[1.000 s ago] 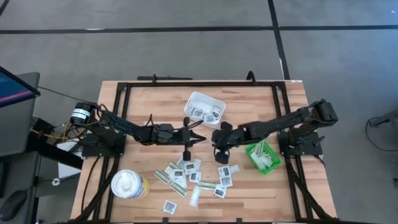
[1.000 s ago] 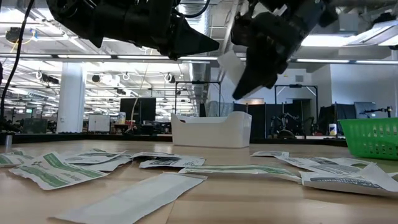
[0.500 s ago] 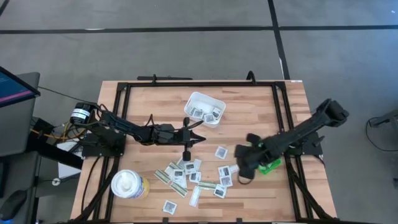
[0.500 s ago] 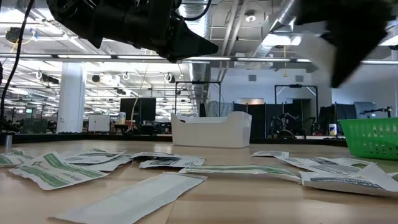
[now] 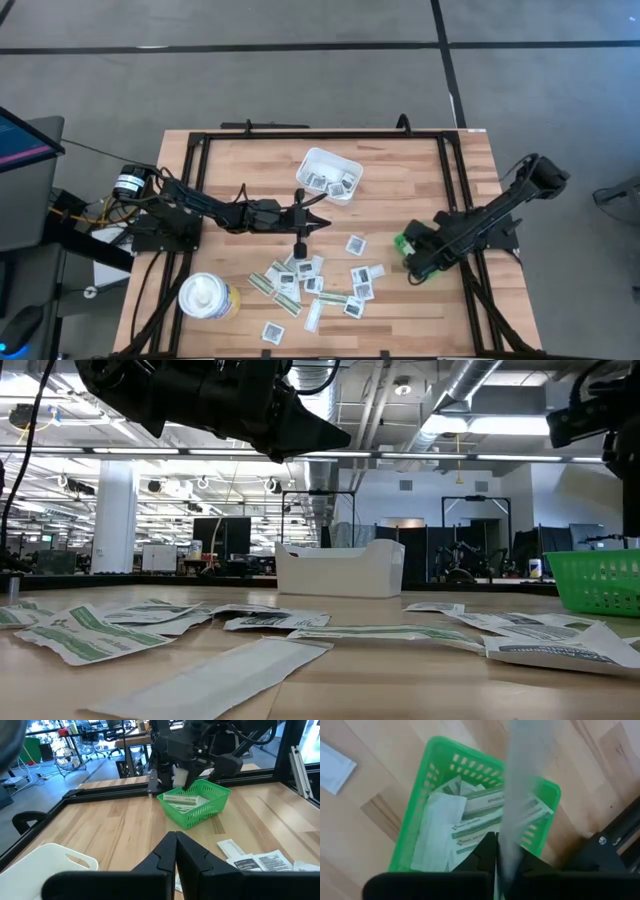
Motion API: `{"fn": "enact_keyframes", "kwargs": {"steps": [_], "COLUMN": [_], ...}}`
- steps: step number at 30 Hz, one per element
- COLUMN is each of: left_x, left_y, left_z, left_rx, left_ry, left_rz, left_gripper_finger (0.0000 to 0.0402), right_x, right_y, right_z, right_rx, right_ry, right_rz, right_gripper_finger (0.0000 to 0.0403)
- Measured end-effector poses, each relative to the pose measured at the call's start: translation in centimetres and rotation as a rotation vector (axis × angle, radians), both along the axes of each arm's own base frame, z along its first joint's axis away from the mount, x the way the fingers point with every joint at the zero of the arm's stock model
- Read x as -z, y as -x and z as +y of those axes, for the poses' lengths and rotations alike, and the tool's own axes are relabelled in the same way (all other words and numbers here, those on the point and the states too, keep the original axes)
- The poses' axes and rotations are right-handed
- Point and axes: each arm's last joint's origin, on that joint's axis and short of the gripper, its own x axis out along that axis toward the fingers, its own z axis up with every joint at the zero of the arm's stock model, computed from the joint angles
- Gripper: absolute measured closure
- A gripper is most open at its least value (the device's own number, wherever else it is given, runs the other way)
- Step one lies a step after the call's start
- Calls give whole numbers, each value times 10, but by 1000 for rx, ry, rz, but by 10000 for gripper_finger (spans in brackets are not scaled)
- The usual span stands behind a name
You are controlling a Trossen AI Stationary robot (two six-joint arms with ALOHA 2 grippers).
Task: Pick & Place First Aid Supplies
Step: Put the bandage pack into the green bin, then put the towelette pack into the white bin
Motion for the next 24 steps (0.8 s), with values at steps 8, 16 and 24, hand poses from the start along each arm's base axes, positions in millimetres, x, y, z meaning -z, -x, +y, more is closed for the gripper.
{"fn": "enact_keyframes", "kwargs": {"steps": [8, 16, 24], "left_x": [0, 0, 0], "left_y": [0, 0, 0], "left_z": [0, 0, 0], "left_rx": [0, 0, 0], "left_ry": [-1, -3, -3], "left_rz": [0, 0, 0], "left_gripper_finger": [391, 391, 391], "right_x": [0, 1, 0], "right_y": [-7, -10, -18], "right_z": [-2, 3, 24], "right_rx": [-1, -8, -224], "right_ry": [-26, -119, -247], "right_rz": [-35, -43, -138], "right_gripper_finger": [353, 343, 352]}}
